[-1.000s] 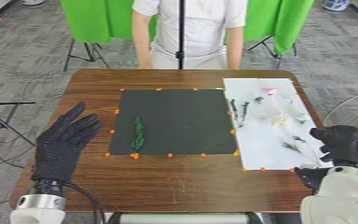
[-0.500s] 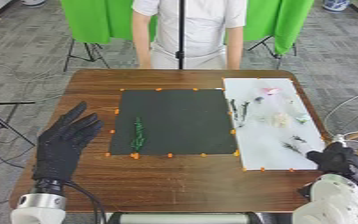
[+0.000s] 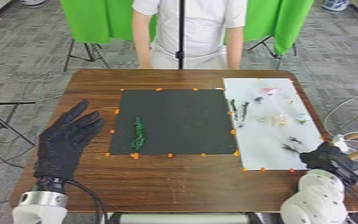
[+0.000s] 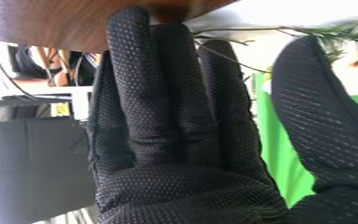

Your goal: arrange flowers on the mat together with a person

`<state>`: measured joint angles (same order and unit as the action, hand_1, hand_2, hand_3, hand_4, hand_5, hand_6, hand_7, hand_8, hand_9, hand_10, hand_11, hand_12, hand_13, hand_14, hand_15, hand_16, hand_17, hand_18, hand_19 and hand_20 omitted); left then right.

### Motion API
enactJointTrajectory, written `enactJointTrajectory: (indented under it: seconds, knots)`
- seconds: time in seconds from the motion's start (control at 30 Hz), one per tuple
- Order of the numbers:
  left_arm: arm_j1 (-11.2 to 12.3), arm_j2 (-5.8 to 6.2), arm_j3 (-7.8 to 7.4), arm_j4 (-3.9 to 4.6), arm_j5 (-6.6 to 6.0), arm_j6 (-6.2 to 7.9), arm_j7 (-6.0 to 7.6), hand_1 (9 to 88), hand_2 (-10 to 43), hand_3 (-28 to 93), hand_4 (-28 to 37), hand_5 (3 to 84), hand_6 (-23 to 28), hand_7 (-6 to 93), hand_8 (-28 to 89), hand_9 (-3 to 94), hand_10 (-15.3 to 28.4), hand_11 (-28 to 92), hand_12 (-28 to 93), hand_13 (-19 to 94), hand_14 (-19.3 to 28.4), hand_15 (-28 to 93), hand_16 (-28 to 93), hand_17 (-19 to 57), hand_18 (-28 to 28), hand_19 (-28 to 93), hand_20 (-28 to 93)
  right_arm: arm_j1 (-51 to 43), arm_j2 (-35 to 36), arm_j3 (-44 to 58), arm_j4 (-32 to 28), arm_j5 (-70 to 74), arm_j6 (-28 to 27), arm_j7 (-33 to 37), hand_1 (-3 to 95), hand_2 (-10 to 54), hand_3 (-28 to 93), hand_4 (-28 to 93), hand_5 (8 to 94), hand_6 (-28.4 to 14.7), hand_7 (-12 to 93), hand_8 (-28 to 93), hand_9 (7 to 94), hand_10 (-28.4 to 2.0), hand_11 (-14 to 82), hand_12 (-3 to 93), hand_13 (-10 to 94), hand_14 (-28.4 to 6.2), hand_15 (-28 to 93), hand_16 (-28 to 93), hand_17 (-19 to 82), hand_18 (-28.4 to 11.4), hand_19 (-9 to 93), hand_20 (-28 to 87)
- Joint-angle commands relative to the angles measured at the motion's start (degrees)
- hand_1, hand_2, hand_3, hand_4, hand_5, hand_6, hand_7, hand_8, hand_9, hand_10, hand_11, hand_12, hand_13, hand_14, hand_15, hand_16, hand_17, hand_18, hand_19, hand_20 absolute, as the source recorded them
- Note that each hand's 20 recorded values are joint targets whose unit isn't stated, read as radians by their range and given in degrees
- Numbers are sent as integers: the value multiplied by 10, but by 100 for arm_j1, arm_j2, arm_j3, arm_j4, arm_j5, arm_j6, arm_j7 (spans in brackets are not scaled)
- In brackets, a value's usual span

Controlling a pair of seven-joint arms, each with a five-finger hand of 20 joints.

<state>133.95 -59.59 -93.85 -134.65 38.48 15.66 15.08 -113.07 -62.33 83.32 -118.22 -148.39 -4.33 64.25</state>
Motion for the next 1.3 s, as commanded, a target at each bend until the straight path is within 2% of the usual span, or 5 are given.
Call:
enactJointTrajectory:
  seconds: [0.03,0.47,0.8,1.07,1.3]
  knots:
    - [24,35,66,35,-34,-16,21,234,104,761,-253,374,108,107,-92,362,231,261,86,260,284,492,-119,-79,239,606,-34,115,261,-344,478,-804,536,233,485,-94,694,-282,819,3,134,-27,841,-125,211,150,749,-95,421,135,242,-189,810,-22]
    - [18,191,115,55,-114,34,271,234,104,761,-253,376,108,108,-93,363,232,260,86,261,284,492,-119,-79,239,605,-33,444,531,-629,403,-1458,1300,275,524,-95,664,-283,901,17,156,12,923,-111,242,171,819,-87,462,156,279,-187,855,-36]
    - [187,439,-106,-150,-162,220,511,235,104,761,-253,375,108,107,-93,363,232,260,85,261,284,491,-118,-79,239,606,-33,1816,245,-1763,-321,-953,1486,-560,502,-95,703,-283,917,15,155,25,935,-119,256,170,837,-94,466,159,285,-197,874,-64]
    - [-91,455,-120,-207,-32,160,134,234,103,762,-252,376,108,106,-93,363,232,260,86,261,284,492,-119,-79,239,606,-33,2651,-981,-2413,192,-170,796,-1792,504,-95,693,-283,928,12,164,31,937,-122,285,165,849,-100,480,162,291,-205,890,-81]
    - [-244,599,93,-175,-67,307,376,234,103,761,-253,376,108,107,-93,363,232,262,86,261,284,492,-119,-79,239,605,-33,2408,-1872,-2377,634,-391,-107,-2566,501,-95,689,-283,932,11,168,34,937,-123,295,161,850,-103,485,162,292,-205,896,-93]
